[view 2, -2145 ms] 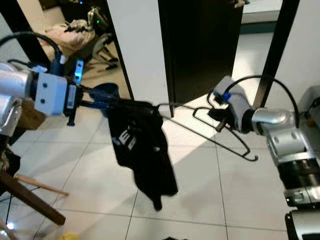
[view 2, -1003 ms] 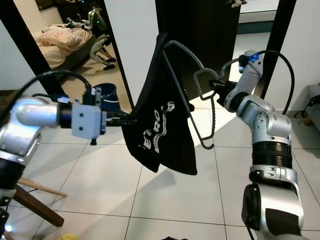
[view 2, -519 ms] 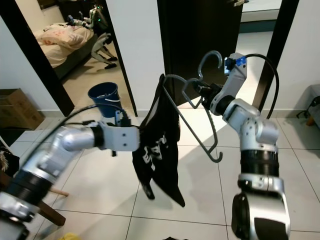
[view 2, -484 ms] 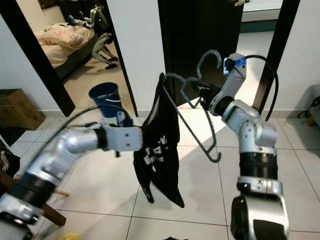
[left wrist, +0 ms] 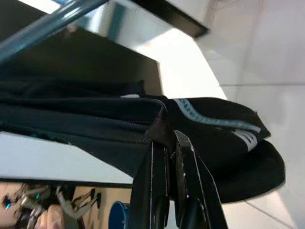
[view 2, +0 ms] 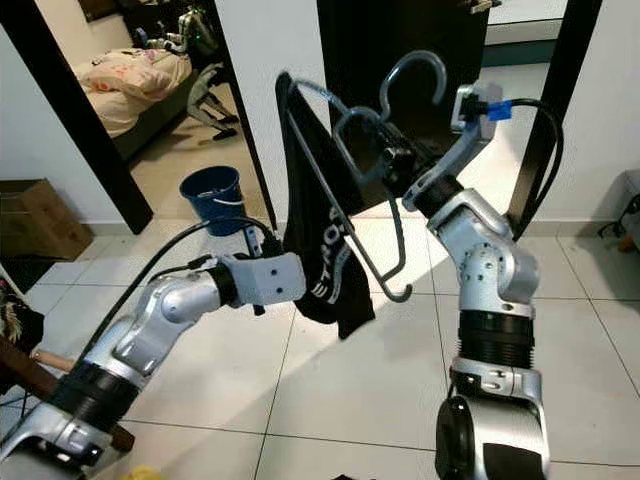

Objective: Hang hanger

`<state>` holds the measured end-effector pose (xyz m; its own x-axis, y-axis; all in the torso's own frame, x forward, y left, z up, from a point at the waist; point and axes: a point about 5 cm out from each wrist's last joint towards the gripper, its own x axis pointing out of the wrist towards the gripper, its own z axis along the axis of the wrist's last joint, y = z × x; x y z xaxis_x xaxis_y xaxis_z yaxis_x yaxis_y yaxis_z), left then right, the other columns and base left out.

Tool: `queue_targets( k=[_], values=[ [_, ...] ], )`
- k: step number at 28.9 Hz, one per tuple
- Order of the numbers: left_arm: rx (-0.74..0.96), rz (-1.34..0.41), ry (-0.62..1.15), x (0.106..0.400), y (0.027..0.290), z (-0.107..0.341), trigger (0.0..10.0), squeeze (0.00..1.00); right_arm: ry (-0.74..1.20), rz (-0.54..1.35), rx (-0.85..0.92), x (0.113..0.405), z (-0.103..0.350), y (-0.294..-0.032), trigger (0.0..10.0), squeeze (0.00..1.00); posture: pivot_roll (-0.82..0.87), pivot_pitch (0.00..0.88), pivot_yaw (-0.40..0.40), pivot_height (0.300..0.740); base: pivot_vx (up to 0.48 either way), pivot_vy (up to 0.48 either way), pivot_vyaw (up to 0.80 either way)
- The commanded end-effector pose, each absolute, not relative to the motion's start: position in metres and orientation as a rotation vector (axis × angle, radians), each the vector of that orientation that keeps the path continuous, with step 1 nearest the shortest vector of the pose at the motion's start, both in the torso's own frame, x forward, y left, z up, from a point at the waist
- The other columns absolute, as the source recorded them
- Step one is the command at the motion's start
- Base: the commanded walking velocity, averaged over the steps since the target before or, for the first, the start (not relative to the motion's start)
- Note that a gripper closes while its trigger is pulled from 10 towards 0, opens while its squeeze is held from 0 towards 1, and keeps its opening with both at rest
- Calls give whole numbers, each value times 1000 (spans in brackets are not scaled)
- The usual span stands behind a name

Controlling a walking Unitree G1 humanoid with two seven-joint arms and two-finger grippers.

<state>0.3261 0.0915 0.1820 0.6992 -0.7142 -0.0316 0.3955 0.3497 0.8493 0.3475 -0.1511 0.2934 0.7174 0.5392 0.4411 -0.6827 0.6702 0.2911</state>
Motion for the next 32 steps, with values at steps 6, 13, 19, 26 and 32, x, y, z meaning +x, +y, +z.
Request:
queue_targets(
  k=[6, 13, 19, 26, 32],
  values=[
    [857, -691, -421, 324, 87, 192, 10000, 0, -513, 811, 447, 332, 312, -142, 10000, 0, -29, 0, 98, 740, 0, 0, 0],
    [515, -823, -587, 302, 80, 233, 10000, 1000, -575, 837, 437, 328, 316, -145, 10000, 0, -22, 0, 97, 740, 0, 0, 0],
    [420, -1006, -555, 280, 90, 240, 10000, 1000, -614, 834, 437, 327, 321, -149, 10000, 0, -17, 0, 99, 740, 0, 0, 0],
    [319, -794, -673, 282, 127, 283, 10000, 1000, -650, 866, 407, 321, 325, -154, 10000, 0, -10, 0, 95, 740, 0, 0, 0],
    [74, -307, -806, 301, 161, 323, 10000, 408, -635, 924, 375, 317, 320, -148, 10000, 0, -2, 0, 88, 740, 0, 0, 0]
  ],
)
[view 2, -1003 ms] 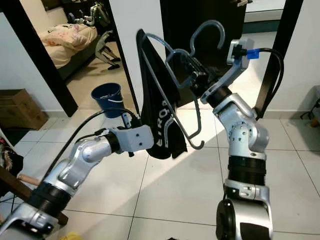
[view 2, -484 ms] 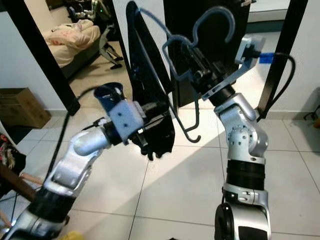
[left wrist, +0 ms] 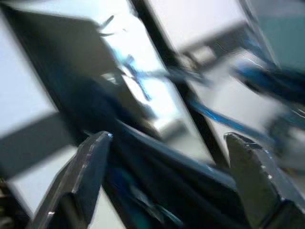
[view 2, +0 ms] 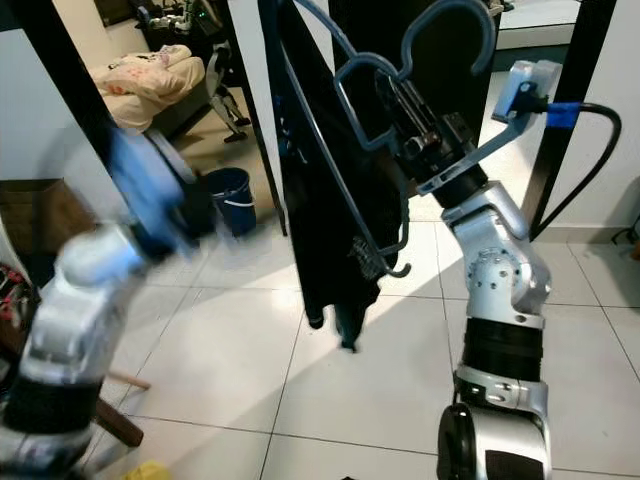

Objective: Hang hanger

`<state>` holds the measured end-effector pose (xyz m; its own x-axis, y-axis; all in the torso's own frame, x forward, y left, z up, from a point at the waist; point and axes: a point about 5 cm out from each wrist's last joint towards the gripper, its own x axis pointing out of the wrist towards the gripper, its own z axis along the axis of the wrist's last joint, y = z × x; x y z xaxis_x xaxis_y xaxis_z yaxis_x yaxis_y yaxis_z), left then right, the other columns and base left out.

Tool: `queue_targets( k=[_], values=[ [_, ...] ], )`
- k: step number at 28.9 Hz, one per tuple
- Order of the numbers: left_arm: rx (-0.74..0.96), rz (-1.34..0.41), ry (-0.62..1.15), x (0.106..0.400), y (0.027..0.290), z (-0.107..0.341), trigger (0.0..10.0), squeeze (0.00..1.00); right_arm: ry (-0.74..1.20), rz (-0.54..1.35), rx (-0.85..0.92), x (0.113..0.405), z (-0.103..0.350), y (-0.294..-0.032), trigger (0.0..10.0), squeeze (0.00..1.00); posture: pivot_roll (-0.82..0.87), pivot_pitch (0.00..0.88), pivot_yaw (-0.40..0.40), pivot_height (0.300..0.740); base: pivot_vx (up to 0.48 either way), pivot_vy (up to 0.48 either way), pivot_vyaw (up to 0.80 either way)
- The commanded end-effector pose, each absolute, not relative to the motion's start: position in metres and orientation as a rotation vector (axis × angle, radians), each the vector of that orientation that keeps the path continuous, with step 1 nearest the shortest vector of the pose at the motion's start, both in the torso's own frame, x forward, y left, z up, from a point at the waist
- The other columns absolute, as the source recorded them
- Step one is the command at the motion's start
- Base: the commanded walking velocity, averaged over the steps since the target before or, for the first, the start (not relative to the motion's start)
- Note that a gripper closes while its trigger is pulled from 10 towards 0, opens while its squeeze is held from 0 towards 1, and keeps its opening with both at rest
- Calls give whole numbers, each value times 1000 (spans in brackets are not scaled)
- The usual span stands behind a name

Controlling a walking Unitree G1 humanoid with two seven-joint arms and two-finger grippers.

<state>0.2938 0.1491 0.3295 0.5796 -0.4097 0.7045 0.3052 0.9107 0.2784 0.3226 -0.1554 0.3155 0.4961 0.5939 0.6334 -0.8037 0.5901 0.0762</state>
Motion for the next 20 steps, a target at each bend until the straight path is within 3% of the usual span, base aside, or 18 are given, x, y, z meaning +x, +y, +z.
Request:
queue_targets(
  k=[1, 2, 3, 19, 20],
  values=[
    [74, -307, -806, 301, 161, 323, 10000, 408, -635, 924, 375, 317, 320, -148, 10000, 0, -2, 0, 88, 740, 0, 0, 0],
    [9, -249, -813, 304, 162, 326, 10000, 408, -616, 941, 354, 317, 316, -142, 10000, 0, -4, 0, 84, 740, 0, 0, 0],
    [-26, -224, -816, 305, 160, 328, 10000, 0, -597, 958, 333, 316, 312, -138, 10000, 0, -4, 0, 82, 740, 0, 0, 0],
    [-53, -146, -767, 312, 146, 320, 10000, 0, -546, 988, 307, 311, 300, -122, 10000, 0, -20, 0, 88, 740, 0, 0, 0],
    [-35, -54, -727, 315, 153, 314, 10000, 0, -542, 984, 300, 311, 300, -122, 10000, 0, -22, 0, 85, 740, 0, 0, 0]
  ],
)
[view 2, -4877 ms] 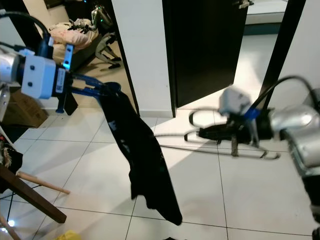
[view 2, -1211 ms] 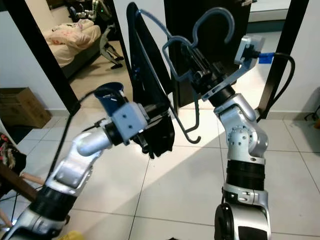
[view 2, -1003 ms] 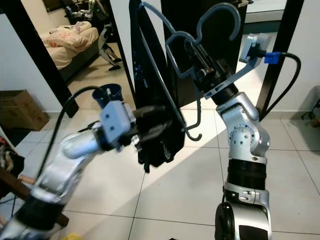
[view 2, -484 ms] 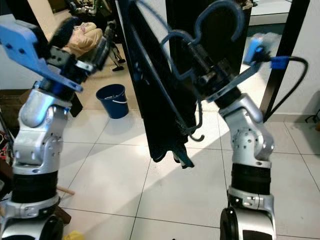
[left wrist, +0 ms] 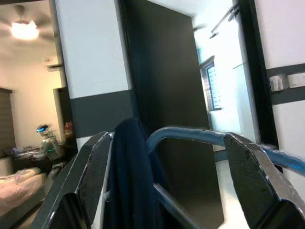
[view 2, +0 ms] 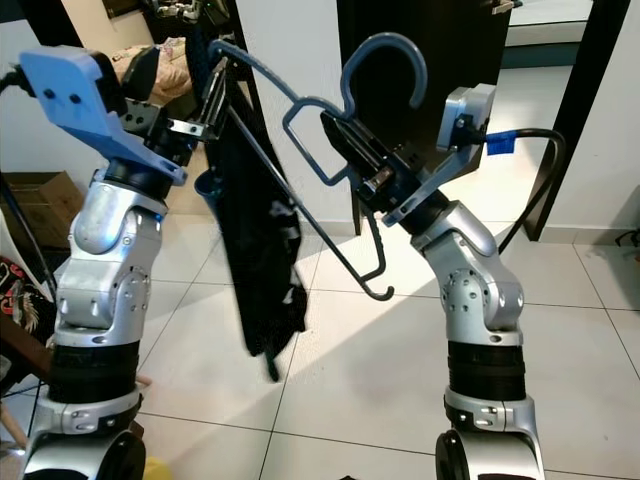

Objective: Hang hanger

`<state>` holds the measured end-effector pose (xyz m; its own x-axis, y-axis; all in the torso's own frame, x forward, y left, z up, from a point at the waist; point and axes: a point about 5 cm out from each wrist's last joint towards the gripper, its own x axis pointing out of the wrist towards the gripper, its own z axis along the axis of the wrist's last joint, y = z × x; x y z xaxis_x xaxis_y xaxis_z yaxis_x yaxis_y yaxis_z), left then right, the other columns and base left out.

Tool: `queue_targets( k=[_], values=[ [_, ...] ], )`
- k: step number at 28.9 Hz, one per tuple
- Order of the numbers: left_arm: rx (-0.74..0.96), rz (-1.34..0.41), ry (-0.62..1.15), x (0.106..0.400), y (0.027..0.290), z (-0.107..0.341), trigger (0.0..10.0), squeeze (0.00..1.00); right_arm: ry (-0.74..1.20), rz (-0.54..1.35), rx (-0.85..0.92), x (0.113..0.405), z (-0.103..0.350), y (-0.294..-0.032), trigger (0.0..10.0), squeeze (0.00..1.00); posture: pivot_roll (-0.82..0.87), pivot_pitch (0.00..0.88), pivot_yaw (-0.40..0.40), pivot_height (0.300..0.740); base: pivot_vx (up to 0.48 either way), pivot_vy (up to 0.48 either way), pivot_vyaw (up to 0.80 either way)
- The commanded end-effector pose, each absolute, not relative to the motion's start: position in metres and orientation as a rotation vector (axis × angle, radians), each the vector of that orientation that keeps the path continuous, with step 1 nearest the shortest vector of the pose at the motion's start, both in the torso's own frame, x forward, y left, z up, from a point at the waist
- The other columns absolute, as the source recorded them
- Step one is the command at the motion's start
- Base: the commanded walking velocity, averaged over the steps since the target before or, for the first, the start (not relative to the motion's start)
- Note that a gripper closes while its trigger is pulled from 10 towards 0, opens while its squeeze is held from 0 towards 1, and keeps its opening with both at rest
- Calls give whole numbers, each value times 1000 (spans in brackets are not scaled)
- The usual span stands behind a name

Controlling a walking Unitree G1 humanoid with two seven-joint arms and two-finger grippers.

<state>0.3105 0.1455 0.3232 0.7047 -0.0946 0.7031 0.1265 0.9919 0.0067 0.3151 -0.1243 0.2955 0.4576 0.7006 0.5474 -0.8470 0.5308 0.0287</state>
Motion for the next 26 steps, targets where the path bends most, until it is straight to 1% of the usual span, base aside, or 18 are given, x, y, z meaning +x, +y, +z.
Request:
queue_targets(
  k=[1, 3, 4, 6, 12, 19, 21, 26],
  values=[
    [-35, -54, -727, 315, 153, 314, 10000, 0, -542, 984, 300, 311, 300, -122, 10000, 0, -22, 0, 85, 740, 0, 0, 0],
    [-18, 97, -675, 316, 166, 306, 10000, 0, -543, 965, 293, 312, 302, -123, 10000, 0, -22, 0, 86, 740, 0, 0, 0],
    [-18, 97, -675, 316, 166, 306, 10000, 0, -543, 965, 293, 312, 302, -123, 10000, 0, -22, 0, 86, 740, 0, 0, 0],
    [-7, 167, -659, 317, 173, 303, 10000, 0, -550, 954, 293, 313, 303, -124, 10000, 0, -20, 0, 89, 740, 0, 0, 0],
    [-4, 190, -653, 318, 176, 303, 10000, 0, -557, 954, 294, 312, 305, -124, 10000, 0, -20, 0, 89, 740, 0, 0, 0],
    [-49, 124, -641, 323, 170, 302, 10000, 0, -571, 969, 292, 308, 309, -123, 10000, 0, -34, 0, 99, 740, 0, 0, 0],
    [-70, 41, -659, 321, 156, 306, 10000, 0, -569, 971, 289, 307, 309, -123, 10000, 0, -37, 0, 99, 740, 0, 0, 0],
    [-98, -31, -647, 322, 143, 305, 10000, 0, -567, 972, 289, 307, 308, -122, 10000, 0, -38, 0, 100, 740, 0, 0, 0]
  ],
)
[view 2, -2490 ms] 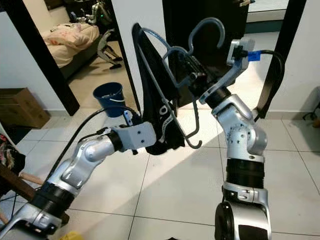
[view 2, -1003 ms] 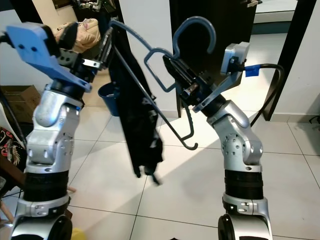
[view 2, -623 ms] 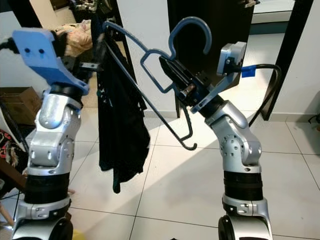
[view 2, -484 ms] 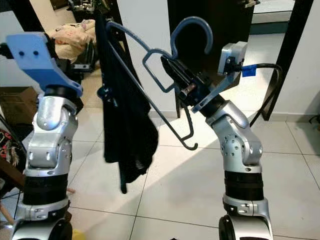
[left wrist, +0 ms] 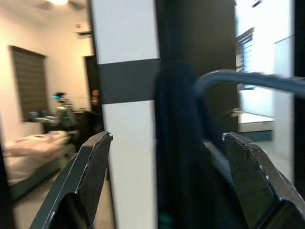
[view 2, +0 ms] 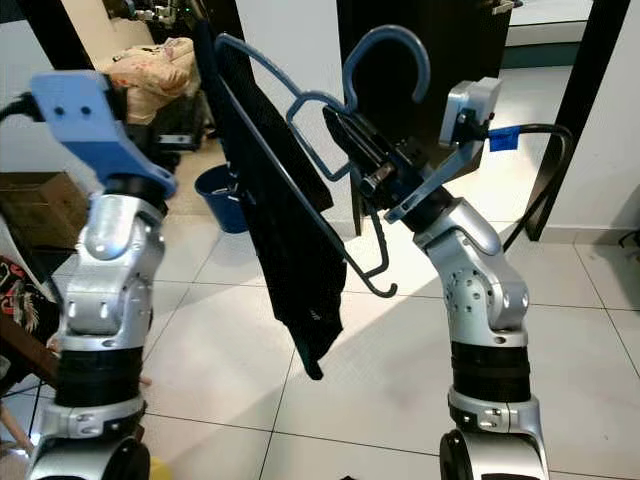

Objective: Hang hanger

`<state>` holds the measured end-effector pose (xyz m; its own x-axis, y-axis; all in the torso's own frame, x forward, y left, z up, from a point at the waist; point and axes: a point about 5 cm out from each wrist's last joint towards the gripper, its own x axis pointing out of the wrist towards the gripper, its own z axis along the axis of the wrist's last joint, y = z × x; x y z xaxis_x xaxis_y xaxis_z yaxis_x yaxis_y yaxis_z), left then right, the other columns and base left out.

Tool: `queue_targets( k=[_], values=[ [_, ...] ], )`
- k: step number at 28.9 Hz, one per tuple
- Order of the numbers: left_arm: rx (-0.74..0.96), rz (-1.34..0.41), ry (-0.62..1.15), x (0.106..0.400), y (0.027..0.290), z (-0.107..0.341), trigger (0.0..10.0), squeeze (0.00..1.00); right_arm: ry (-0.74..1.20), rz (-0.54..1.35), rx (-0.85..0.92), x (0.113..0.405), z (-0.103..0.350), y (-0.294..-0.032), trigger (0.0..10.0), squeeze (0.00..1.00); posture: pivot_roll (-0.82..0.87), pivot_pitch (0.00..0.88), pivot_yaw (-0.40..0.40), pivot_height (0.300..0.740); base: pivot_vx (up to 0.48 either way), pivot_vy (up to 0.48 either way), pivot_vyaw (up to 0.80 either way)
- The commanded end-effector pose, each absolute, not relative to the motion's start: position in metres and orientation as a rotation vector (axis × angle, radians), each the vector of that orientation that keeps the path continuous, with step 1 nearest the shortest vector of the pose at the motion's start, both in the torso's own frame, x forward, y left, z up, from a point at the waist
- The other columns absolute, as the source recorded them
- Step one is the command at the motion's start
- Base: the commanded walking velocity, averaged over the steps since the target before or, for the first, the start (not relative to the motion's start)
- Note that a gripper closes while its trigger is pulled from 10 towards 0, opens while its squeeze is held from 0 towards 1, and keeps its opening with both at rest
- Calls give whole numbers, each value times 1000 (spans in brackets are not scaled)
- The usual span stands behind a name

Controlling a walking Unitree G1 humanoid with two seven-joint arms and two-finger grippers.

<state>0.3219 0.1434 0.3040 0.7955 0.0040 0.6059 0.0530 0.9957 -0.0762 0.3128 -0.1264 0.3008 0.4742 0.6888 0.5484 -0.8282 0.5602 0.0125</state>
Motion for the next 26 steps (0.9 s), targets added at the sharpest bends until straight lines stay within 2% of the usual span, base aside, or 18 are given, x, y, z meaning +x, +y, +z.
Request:
queue_targets(
  k=[1, 26],
  values=[
    [-110, -59, -640, 322, 140, 303, 10000, 0, -567, 977, 289, 307, 308, -121, 10000, 0, -41, 0, 102, 740, 0, 0, 0],
    [-79, -25, -636, 330, 143, 308, 10000, 0, -552, 1050, 309, 295, 302, -108, 10000, 0, -45, 0, 120, 740, 0, 0, 0]
  ],
)
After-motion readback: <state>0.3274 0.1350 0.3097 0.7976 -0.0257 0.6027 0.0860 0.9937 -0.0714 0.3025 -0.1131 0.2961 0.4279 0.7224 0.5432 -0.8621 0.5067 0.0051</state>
